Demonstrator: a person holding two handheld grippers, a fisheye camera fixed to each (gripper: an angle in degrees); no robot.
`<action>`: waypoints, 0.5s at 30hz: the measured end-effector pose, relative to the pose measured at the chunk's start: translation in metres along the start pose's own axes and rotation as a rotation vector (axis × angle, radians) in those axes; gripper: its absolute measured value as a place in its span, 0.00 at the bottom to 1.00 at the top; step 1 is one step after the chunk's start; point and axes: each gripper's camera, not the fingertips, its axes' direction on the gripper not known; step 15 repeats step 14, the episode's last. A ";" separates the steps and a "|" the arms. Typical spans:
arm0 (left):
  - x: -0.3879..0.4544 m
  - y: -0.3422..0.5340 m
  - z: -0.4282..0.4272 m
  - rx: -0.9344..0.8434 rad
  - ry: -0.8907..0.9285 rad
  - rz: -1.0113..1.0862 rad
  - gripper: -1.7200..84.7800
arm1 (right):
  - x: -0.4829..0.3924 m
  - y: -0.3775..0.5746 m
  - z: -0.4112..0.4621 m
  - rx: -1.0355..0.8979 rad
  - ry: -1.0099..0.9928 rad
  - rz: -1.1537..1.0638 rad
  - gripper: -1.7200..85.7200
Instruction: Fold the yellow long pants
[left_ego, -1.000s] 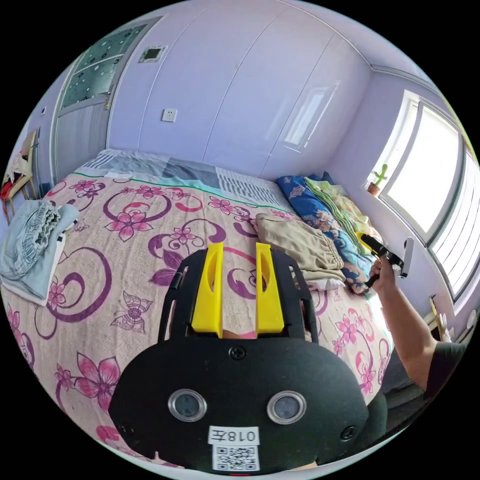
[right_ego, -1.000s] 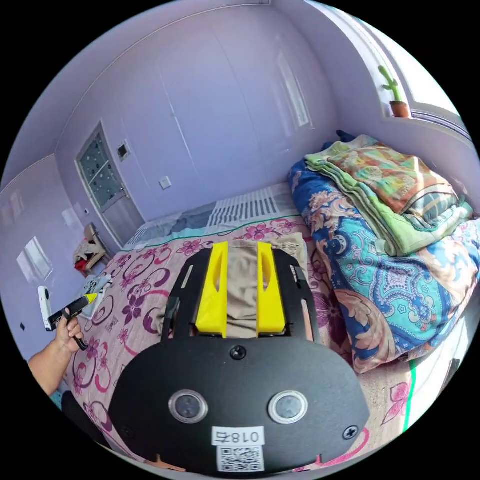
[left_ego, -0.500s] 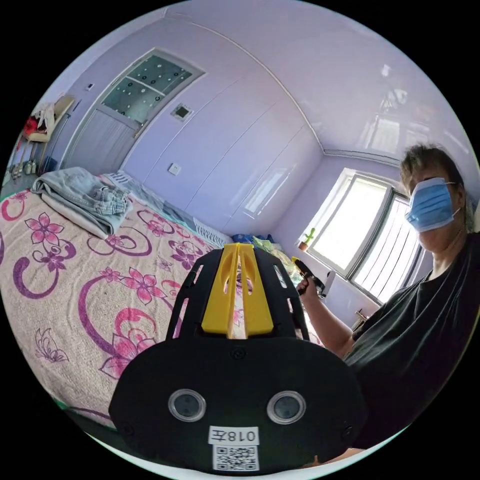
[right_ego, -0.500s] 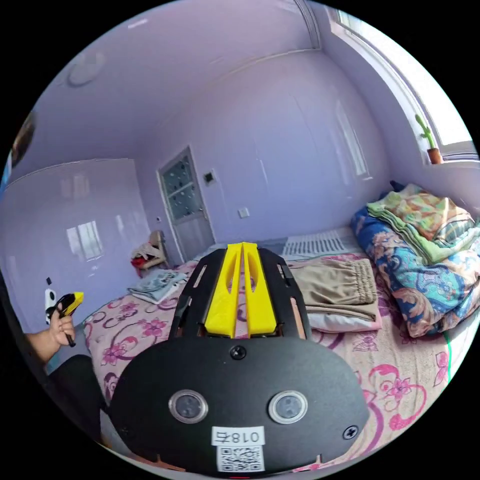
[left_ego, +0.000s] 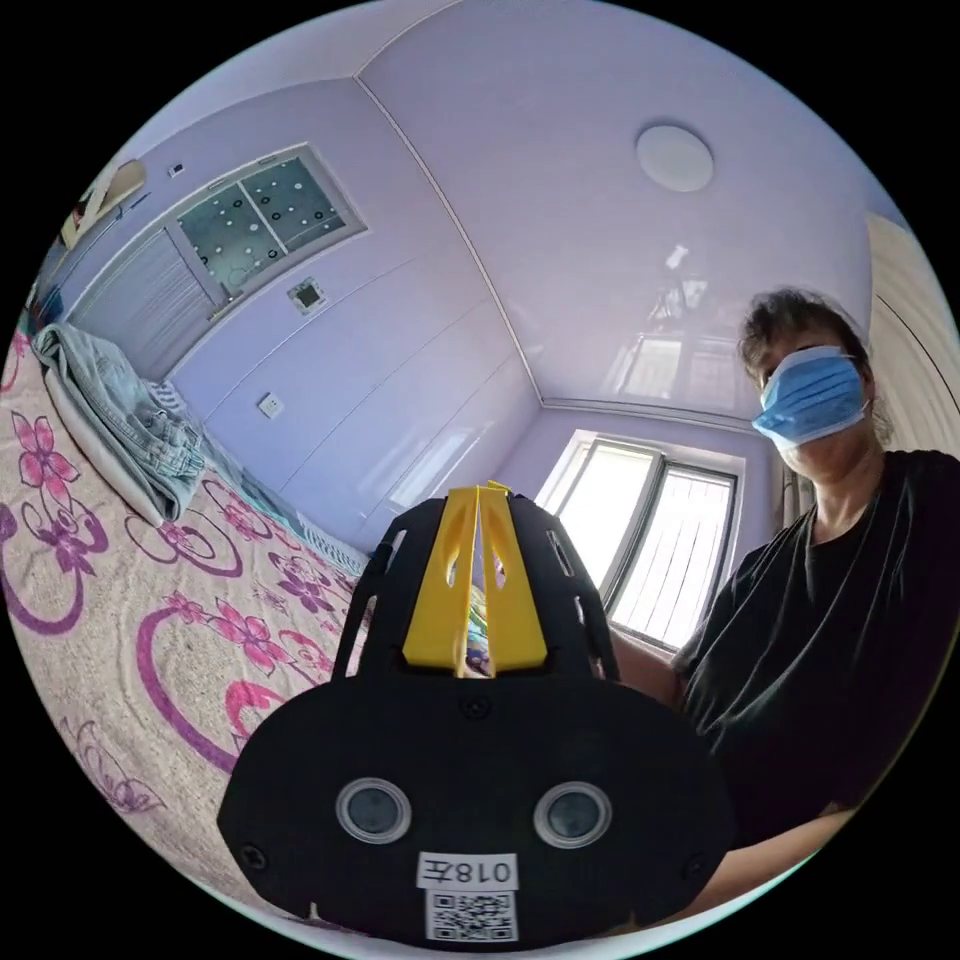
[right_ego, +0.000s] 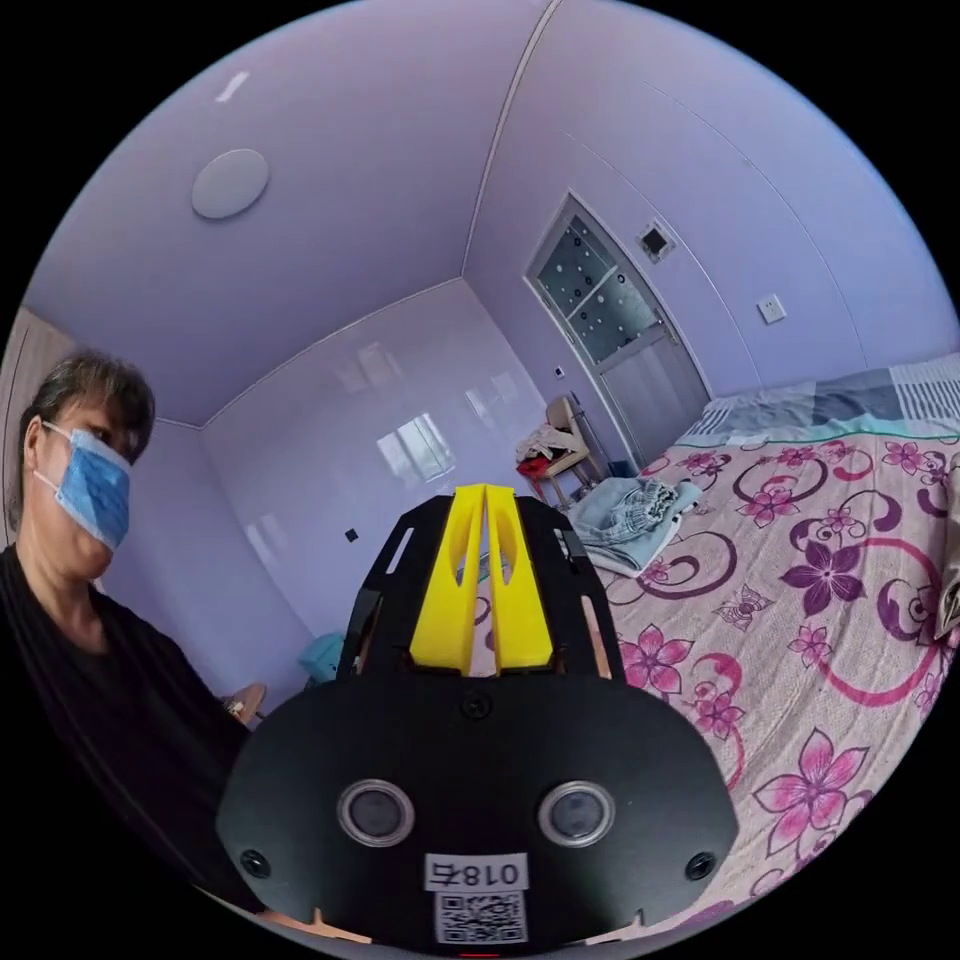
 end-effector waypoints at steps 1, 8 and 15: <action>-0.004 0.000 -0.006 -0.029 -0.062 0.036 0.01 | 0.009 0.000 0.017 -0.015 0.033 0.021 0.02; -0.017 0.011 -0.030 -0.053 -0.202 0.083 0.01 | 0.140 0.029 0.213 -0.285 0.254 0.162 0.04; -0.041 -0.004 -0.020 -0.074 -0.257 0.095 0.01 | 0.256 0.045 0.313 -0.241 0.177 0.456 0.09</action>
